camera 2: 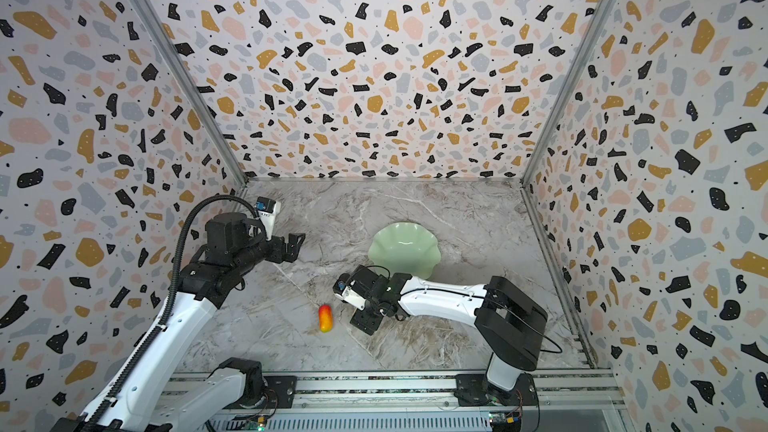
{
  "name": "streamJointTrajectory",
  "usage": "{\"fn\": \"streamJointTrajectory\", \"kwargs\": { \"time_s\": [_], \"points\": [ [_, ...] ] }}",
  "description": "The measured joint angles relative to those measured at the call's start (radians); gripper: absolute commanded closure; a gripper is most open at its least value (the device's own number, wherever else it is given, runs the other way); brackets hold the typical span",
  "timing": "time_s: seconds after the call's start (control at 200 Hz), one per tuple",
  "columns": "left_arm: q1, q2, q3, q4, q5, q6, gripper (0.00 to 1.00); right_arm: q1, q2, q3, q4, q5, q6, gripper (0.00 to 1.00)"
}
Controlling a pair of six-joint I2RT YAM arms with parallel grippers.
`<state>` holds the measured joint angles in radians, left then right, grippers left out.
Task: Place and organize the fake fruits in the fruit bowl
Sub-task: 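Grasp the yellow apple with the right gripper while the left arm lifts, then carry the yellow apple into the green bowl and open the right gripper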
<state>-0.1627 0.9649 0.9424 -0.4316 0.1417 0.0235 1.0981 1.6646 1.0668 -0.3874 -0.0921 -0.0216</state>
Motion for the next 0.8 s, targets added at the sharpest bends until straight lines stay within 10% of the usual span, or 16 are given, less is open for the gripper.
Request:
{"fn": "streamJointTrajectory", "kwargs": {
  "time_s": [0.411, 0.801],
  "points": [
    [0.005, 0.000, -0.003, 0.007, 0.008, 0.000, 0.00, -0.004, 0.002, 0.001, -0.003, -0.013, -0.002, 0.64],
    [0.005, 0.000, -0.005, 0.008, 0.008, 0.000, 0.00, -0.037, -0.106, 0.055, -0.081, 0.016, -0.028, 0.68]
  ]
}}
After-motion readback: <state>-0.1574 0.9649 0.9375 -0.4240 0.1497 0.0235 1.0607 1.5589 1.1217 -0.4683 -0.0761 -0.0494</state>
